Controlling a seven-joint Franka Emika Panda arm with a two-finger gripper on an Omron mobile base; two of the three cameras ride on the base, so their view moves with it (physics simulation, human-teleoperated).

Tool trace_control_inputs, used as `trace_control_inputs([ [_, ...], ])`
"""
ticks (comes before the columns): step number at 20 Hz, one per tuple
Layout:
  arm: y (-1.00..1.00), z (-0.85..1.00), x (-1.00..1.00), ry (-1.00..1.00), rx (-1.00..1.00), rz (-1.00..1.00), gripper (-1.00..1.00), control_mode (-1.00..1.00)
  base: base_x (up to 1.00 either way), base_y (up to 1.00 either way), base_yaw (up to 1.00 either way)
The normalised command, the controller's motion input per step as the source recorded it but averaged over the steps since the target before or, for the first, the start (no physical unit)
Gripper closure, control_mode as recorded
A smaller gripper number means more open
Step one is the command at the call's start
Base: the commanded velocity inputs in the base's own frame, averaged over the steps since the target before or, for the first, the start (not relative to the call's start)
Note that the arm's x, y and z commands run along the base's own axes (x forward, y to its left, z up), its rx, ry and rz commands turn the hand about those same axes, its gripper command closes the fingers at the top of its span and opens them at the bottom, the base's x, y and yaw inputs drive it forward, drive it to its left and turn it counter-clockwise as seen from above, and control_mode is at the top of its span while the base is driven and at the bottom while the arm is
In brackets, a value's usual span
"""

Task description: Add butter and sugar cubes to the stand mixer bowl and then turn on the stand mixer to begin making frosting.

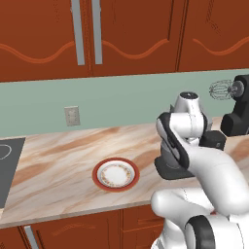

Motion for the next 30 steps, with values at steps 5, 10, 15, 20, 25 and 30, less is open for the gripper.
trace_control_inputs([
  [5, -0.17, -0.40, 0.31, 0.10, 0.00, 0.00, 1.00, -1.00, 0.00, 0.00, 0.00],
  [10, -0.08, -0.41, 0.27, 0.11, 0.00, 0.00, 1.00, -1.00, 0.00, 0.00, 0.00],
  [15, 0.00, -0.37, 0.14, 0.09, 0.00, 0.00, 1.00, -1.00, 0.00, 0.00, 0.00],
  [20, -0.03, -0.35, 0.04, 0.04, 0.00, 0.00, 1.00, -1.00, 0.00, 0.00, 0.00],
  [25, -0.04, -0.26, 0.00, 0.00, 0.00, 0.00, -1.00, -1.00, 0.00, 0.00, 0.00],
  [30, -0.02, -0.11, 0.00, 0.00, 0.00, 0.00, -1.00, -1.00, 0.00, 0.00, 0.00],
])
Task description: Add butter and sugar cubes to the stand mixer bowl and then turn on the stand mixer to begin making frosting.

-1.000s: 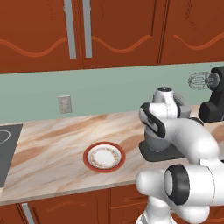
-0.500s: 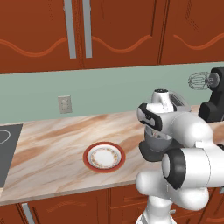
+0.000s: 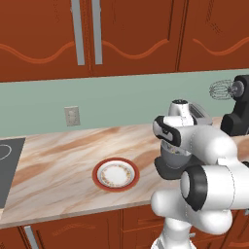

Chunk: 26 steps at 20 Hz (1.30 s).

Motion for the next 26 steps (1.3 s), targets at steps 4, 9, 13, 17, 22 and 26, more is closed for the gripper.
trace_control_inputs([
  [4, 0.00, 0.00, 0.00, 0.00, 0.00, 0.00, -1.00, -1.00, 0.00, 0.00, 0.00],
  [9, -0.04, 0.00, -0.01, 0.00, 0.00, 0.00, -1.00, -1.00, 0.00, 0.00, 0.00],
  [13, -0.08, 0.00, -0.09, 0.00, 0.00, 0.00, -1.00, -1.00, 0.00, 0.00, 0.00],
  [17, 0.00, 0.00, -0.05, -0.01, 0.00, 0.00, -1.00, -1.00, 0.00, 0.00, 0.00],
  [22, 0.00, 0.00, 0.00, 0.00, 0.00, 0.00, -1.00, -1.00, 0.00, 0.00, 0.00],
  [26, -0.01, 0.24, -0.44, -0.27, 0.00, 0.00, -1.00, -1.00, 0.00, 0.00, 0.00],
])
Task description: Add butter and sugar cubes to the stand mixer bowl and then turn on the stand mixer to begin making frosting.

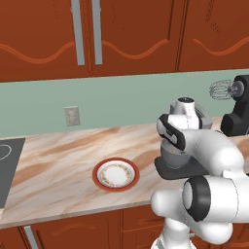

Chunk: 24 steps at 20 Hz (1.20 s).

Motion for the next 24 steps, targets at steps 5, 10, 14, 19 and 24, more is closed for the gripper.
trace_control_inputs([
  [5, 0.02, 0.47, -0.54, -0.30, -0.02, 0.02, -1.00, -1.00, 0.00, 0.00, 0.00],
  [10, 0.00, 0.35, -0.42, -0.27, -0.02, 0.06, -1.00, -1.00, 0.00, 0.00, 0.00],
  [14, -0.11, 0.20, -0.43, -0.31, -0.01, 0.13, -1.00, -1.00, 0.00, 0.00, 0.00],
  [19, -0.12, 0.20, -0.37, -0.24, -0.01, 0.12, -1.00, -1.00, 0.00, 0.00, 0.00],
  [24, -0.05, 0.06, -0.24, -0.12, 0.00, 0.07, -1.00, -1.00, 0.00, 0.00, 0.00],
])
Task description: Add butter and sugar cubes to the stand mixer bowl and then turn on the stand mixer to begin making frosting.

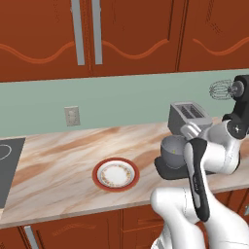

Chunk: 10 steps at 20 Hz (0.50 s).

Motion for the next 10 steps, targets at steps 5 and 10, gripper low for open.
trace_control_inputs([
  [5, 0.00, 0.00, -0.18, -0.07, 0.00, 0.03, -1.00, -1.00, 0.00, 0.00, 0.00],
  [10, -0.05, 0.00, -0.26, -0.11, 0.00, 0.02, -1.00, -1.00, 0.00, 0.00, 0.00],
])
